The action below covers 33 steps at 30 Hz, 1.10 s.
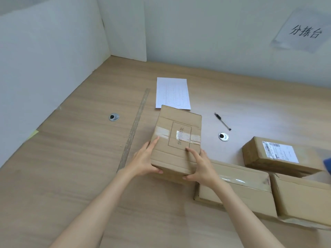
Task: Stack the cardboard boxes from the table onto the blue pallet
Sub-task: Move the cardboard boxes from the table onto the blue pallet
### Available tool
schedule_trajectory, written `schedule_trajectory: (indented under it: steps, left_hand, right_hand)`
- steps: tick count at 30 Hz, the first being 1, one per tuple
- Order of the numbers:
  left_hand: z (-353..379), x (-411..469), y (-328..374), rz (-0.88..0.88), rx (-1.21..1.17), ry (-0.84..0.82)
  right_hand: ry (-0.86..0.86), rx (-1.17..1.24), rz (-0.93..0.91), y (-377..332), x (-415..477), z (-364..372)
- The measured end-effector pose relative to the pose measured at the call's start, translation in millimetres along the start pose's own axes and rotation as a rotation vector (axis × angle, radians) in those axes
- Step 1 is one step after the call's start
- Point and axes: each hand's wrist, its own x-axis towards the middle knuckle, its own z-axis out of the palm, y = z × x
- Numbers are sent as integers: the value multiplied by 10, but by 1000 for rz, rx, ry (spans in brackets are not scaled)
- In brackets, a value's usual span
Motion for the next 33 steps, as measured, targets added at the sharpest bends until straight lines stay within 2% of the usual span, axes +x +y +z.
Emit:
schedule_trajectory:
  steps: [8,13,17,22,33]
  left_hand:
    - [-939,-171,726,104,-6,152]
    - [-1323,-368,1597,218,45,239]
    - [-1363,-566,2479,331,52,282]
    - [-1002,-872,3699,453,38,276]
    - [759,-1519,6481,818,-20,130]
  right_hand:
    - [90,184,-199,-473,-98,-1050]
    - [198,257,-278,-537,-592,-1917]
    - [358,266,-309,-349,-1215,-2590]
    - [541,280,-284,232,-2238,-3320]
    - [838,158,-91,2112,-5011,-4500]
